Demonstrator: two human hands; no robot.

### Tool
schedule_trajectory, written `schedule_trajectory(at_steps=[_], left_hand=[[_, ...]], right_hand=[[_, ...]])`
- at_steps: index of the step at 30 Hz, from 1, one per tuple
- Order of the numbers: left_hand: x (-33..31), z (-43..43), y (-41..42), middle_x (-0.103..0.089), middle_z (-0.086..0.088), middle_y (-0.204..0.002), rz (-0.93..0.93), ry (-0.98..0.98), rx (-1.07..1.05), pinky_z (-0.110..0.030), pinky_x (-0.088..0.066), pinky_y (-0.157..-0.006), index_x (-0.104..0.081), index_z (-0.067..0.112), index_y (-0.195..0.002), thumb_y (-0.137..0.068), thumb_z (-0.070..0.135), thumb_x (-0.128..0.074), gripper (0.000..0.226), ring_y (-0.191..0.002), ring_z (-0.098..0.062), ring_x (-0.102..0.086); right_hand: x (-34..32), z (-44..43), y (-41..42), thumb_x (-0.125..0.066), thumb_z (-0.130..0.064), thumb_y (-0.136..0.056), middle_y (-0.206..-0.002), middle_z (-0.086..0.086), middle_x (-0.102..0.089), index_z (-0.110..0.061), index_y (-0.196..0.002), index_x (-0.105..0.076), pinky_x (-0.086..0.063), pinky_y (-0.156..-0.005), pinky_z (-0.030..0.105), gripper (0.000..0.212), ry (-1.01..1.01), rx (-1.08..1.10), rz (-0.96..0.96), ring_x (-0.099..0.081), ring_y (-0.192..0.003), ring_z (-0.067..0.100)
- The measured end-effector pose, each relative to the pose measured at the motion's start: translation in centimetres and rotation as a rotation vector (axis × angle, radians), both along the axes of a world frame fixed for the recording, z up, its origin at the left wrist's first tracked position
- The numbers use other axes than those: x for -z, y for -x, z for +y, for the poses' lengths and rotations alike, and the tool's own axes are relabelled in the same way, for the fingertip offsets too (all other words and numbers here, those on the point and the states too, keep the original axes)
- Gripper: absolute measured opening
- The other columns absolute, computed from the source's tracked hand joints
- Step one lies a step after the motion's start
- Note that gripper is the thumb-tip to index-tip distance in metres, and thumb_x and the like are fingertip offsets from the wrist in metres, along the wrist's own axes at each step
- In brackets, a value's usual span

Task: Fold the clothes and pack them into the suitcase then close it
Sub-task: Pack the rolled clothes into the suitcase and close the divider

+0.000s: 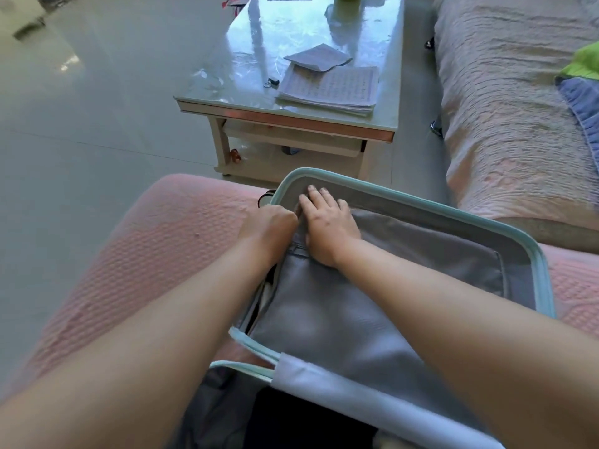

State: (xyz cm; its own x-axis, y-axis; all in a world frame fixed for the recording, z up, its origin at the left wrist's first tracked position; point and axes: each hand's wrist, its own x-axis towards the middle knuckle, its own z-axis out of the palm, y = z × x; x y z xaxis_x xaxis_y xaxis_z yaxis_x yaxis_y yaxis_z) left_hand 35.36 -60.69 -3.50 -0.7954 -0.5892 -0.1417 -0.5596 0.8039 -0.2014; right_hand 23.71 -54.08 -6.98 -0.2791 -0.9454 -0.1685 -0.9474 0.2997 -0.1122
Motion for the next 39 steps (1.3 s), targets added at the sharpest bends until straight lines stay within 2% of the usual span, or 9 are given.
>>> schedule_trajectory(at_steps=[9, 11, 15, 18, 20, 28, 32, 36, 39], left_hand=[[-0.5, 3.0, -4.8, -0.066, -0.011, -0.122, -0.111, -0.046, 0.083, -0.038, -0.05, -0.088, -0.056, 0.006, -0.133, -0.098, 0.007, -0.043, 0.038, -0.113, -0.032, -0.061], [-1.1, 4.4, -6.3, -0.067, -0.011, -0.116, -0.109, -0.088, 0.085, -0.036, -0.05, -0.084, -0.063, 0.007, -0.124, -0.096, 0.008, -0.047, 0.032, -0.109, -0.031, -0.062], [-2.1, 6.9, -9.9, -0.068, 0.0, -0.07, -0.043, -0.025, 0.132, -0.023, -0.047, -0.051, -0.075, 0.018, -0.079, -0.069, 0.02, -0.076, 0.01, -0.065, -0.018, -0.067], [-1.6, 8.7, -12.1, -0.067, -0.005, -0.108, -0.108, -0.131, 0.03, -0.033, -0.048, -0.079, -0.064, 0.013, -0.115, -0.094, 0.009, -0.045, 0.029, -0.105, -0.026, -0.062], [-1.9, 9.5, -12.8, -0.062, -0.007, -0.118, -0.084, -0.149, -0.022, -0.035, -0.046, -0.085, -0.06, 0.012, -0.118, -0.098, 0.008, -0.039, 0.03, -0.115, -0.028, -0.055], [-3.0, 14.5, -15.6, -0.046, -0.002, -0.13, 0.145, -0.24, -0.261, -0.04, -0.041, -0.093, -0.054, 0.025, -0.128, -0.095, 0.039, -0.053, 0.036, -0.12, -0.026, -0.045], [-3.8, 19.8, -15.4, -0.053, -0.002, -0.123, 0.301, -0.273, -0.187, -0.041, -0.043, -0.088, -0.057, 0.023, -0.126, -0.092, 0.039, -0.055, 0.037, -0.114, -0.027, -0.051], [-4.4, 25.9, -14.0, -0.054, -0.001, -0.122, 0.318, -0.392, -0.205, -0.039, -0.043, -0.091, -0.056, 0.024, -0.128, -0.092, 0.04, -0.053, 0.039, -0.114, -0.025, -0.05], [-4.5, 32.0, -12.3, -0.053, 0.0, -0.12, 0.32, -0.517, -0.237, -0.038, -0.043, -0.093, -0.054, 0.026, -0.13, -0.094, 0.041, -0.052, 0.039, -0.113, -0.023, -0.05]], right_hand=[[1.1, 3.9, -4.6, -0.039, -0.029, -0.101, -0.168, 0.007, -0.002, -0.022, -0.16, -0.016, -0.013, -0.123, 0.04, 0.064, 0.015, -0.076, -0.165, -0.003, -0.155, 0.026], [1.0, 4.4, -5.6, -0.036, -0.039, -0.103, -0.168, 0.006, 0.0, -0.023, -0.16, -0.012, -0.008, -0.124, 0.041, 0.064, -0.021, -0.045, -0.184, -0.001, -0.155, 0.024], [0.4, 5.1, -7.6, -0.031, -0.049, -0.104, -0.168, 0.004, 0.005, -0.024, -0.161, -0.008, -0.003, -0.124, 0.045, 0.067, -0.073, 0.001, -0.189, 0.004, -0.155, 0.022], [0.2, 6.0, -9.5, -0.032, -0.05, -0.103, -0.168, 0.004, 0.007, -0.024, -0.161, -0.004, -0.003, -0.124, 0.045, 0.069, -0.105, 0.031, -0.214, 0.006, -0.155, 0.023], [0.0, 6.8, -10.6, -0.033, -0.048, -0.103, -0.168, 0.004, 0.007, -0.024, -0.161, -0.003, -0.005, -0.124, 0.046, 0.069, -0.133, 0.036, -0.255, 0.005, -0.155, 0.022], [-3.4, 13.8, -11.8, -0.05, -0.034, -0.099, -0.163, 0.002, -0.025, -0.026, -0.153, -0.035, -0.022, -0.118, 0.035, 0.057, -0.104, -0.041, -0.37, -0.023, -0.149, 0.02], [-4.4, 20.4, -10.6, -0.058, -0.023, -0.094, -0.152, 0.003, -0.043, -0.024, -0.14, -0.054, -0.029, -0.112, 0.034, 0.047, 0.01, -0.018, -0.416, -0.037, -0.141, 0.023], [-5.2, 28.2, -8.7, -0.063, -0.013, -0.081, -0.116, 0.001, -0.059, -0.022, -0.116, -0.068, -0.046, -0.087, 0.039, 0.037, 0.202, 0.009, -0.317, -0.057, -0.105, 0.027], [-6.3, 34.9, -6.8, -0.06, -0.012, -0.084, -0.102, -0.004, -0.05, -0.021, -0.107, -0.064, -0.04, -0.071, 0.032, 0.025, 0.199, 0.145, -0.33, -0.055, -0.088, 0.021]])
